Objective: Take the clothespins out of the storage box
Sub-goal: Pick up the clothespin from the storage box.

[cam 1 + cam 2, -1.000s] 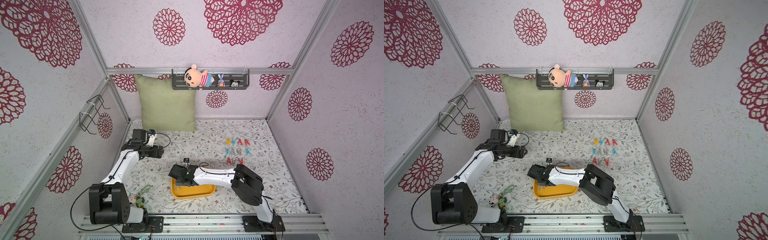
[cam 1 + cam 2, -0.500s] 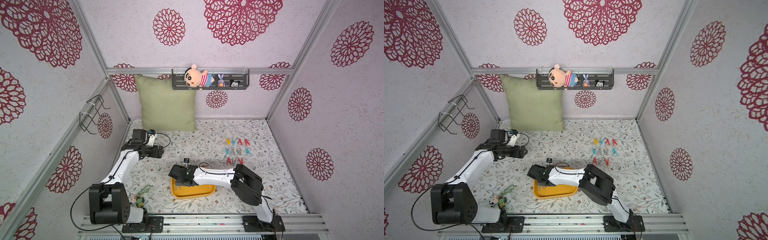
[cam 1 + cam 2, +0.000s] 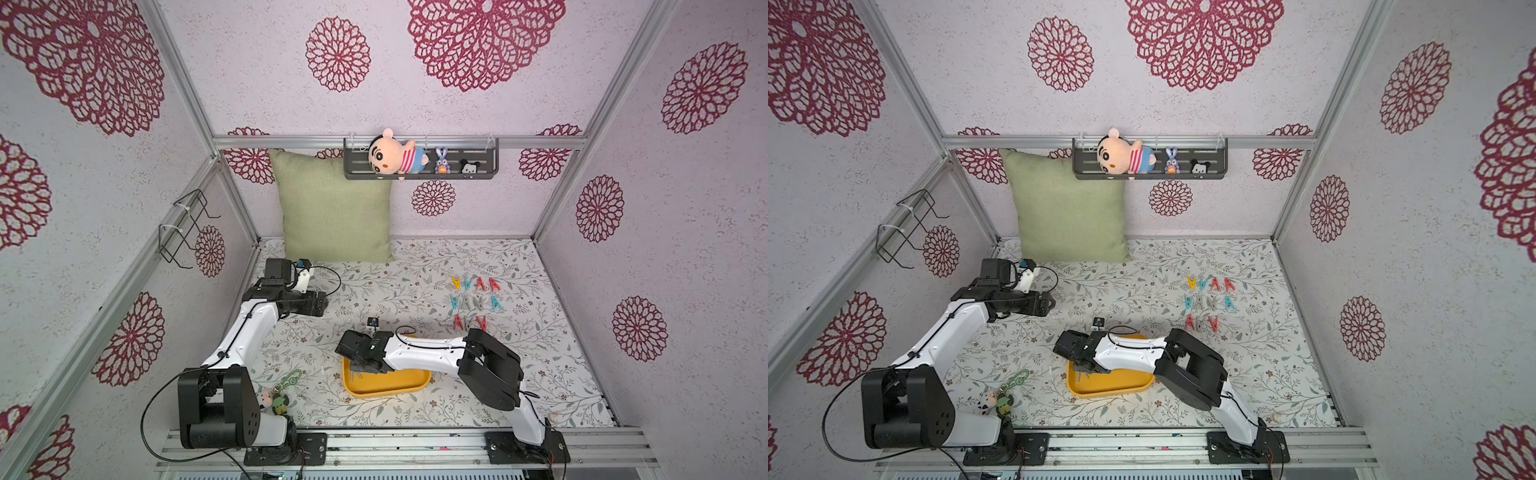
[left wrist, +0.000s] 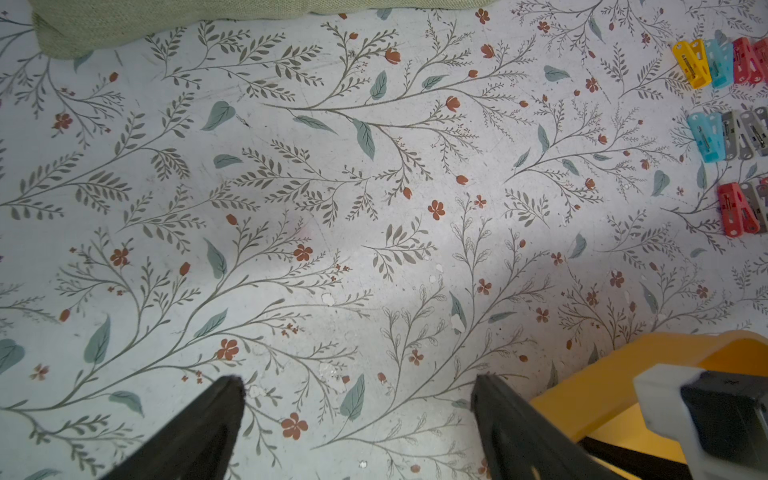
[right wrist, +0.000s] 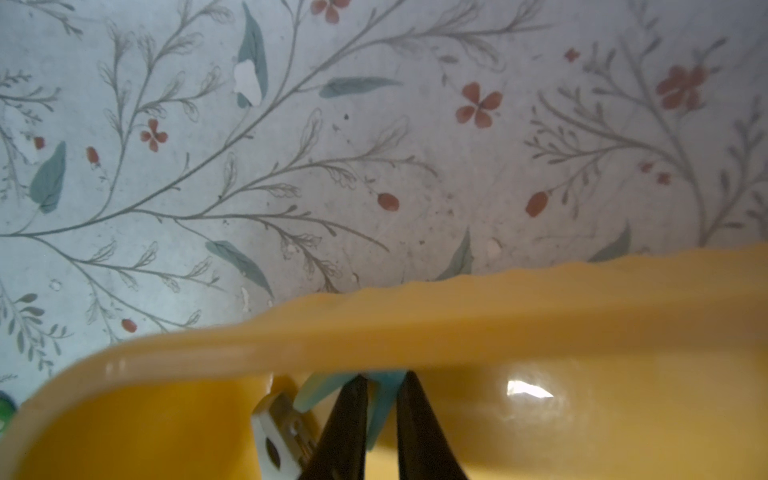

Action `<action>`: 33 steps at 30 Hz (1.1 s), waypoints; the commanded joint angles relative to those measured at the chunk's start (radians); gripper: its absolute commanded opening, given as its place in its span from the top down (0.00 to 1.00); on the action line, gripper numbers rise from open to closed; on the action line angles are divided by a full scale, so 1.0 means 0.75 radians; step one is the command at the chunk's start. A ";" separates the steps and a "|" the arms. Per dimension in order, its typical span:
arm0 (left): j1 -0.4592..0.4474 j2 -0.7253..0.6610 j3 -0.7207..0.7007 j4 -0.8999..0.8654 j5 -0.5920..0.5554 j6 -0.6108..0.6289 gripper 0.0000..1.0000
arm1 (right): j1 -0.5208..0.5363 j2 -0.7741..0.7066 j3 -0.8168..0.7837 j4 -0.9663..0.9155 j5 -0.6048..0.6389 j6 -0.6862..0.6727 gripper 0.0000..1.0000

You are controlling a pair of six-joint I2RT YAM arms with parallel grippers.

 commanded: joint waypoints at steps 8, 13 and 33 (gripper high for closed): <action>0.012 -0.026 -0.003 0.008 0.017 -0.004 0.06 | 0.003 -0.068 -0.042 -0.104 0.070 0.021 0.99; 0.011 -0.027 -0.001 0.009 0.022 -0.005 0.06 | 0.011 -0.094 -0.041 -0.139 0.091 0.027 1.00; 0.010 -0.003 -0.015 0.007 0.081 0.012 0.06 | 0.087 -0.492 -0.258 -0.118 0.165 -0.109 1.00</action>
